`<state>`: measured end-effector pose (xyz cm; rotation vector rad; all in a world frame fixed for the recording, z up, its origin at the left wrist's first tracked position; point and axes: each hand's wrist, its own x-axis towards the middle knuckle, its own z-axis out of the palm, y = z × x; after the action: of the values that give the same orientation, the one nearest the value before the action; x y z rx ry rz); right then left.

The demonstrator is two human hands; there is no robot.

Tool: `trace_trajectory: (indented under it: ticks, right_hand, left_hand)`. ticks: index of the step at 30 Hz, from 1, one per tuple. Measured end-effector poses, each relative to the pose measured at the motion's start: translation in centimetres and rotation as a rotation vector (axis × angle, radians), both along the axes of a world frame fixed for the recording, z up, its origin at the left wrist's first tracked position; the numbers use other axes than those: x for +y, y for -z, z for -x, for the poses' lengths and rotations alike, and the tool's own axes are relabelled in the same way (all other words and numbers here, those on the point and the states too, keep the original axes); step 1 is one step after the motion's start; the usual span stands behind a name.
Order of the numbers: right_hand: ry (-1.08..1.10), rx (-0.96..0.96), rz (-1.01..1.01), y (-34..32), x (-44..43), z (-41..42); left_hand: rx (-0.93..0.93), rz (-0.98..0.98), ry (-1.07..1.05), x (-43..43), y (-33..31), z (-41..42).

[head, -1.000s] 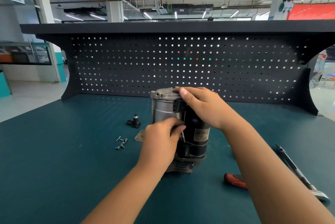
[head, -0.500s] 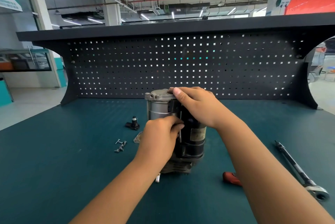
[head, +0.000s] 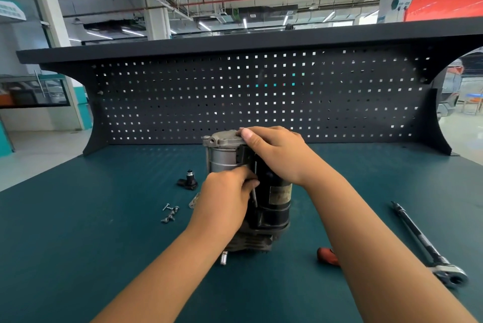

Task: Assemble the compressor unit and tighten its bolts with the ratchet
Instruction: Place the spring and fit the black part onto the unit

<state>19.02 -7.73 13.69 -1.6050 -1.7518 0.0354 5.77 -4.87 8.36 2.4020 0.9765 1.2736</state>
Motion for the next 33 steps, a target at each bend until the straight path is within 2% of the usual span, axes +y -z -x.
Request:
trace_trajectory:
  ticks: [6, 11, 21, 33]
  right_hand:
    - [0.004, -0.003, -0.012, 0.2, 0.2, -0.1]
    - [0.005, -0.009, 0.000, 0.2, 0.3, -0.3]
    - [-0.005, 0.005, 0.002, 0.3, 0.4, -0.2]
    - [-0.007, -0.016, -0.028, 0.3, 0.4, -0.2]
  left_hand:
    - [-0.033, -0.017, -0.012, -0.1, 0.8, -0.1]
    - [-0.156, -0.112, -0.030, 0.0, 0.8, -0.1]
    - [-0.102, -0.131, 0.013, 0.0, 0.9, -0.4]
    - [-0.167, -0.007, 0.044, 0.4, 1.3, 0.0]
